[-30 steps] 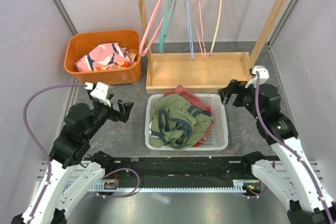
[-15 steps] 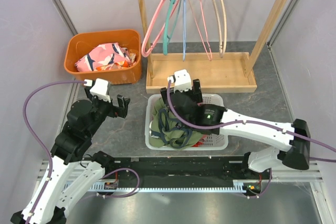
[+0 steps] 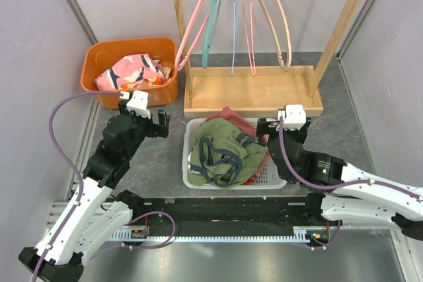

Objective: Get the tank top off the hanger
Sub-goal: Reset both arms

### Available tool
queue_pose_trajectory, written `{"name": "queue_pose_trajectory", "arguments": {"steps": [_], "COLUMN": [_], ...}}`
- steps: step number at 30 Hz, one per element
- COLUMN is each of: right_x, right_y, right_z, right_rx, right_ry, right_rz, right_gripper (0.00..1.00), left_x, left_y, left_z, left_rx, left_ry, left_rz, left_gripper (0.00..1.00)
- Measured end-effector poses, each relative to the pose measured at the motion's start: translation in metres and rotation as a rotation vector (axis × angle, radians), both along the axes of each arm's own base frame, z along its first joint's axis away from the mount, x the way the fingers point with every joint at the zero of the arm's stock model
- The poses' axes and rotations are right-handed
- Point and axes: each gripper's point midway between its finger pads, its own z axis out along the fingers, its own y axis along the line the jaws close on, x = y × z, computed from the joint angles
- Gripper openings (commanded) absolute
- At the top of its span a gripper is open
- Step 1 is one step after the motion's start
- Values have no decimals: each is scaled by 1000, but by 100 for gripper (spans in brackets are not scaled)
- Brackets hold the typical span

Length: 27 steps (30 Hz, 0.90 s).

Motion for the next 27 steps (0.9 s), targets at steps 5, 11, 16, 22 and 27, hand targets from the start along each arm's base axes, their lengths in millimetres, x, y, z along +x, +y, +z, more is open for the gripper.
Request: {"name": "queue_pose_trajectory", "arguments": {"steps": [5,11,16,22,27], "right_x": [2,17,61,91,97], "right_y": [-3,-6,-49,-76,-69], "right_z": [-9,-22,-30,-45,-63], "right_rx": [-58,-160,-56,-91,-121], "right_ry": [13,43,57,90,133], "right_rz": [-45,-83,-176,-277,-267], "right_gripper": [98,98,98,98,98], "left_x": [14,53,60,67,78], "left_y": [8,35,50,59,53], "left_z": [-6,-16,-38,-91,-91], "left_rx": [27,47,-13,-21,-39], "left_ry": [11,28,-44,31,-15], "left_rz": [67,204,189,135,86], "left_gripper": [99,99,99,99,99]}}
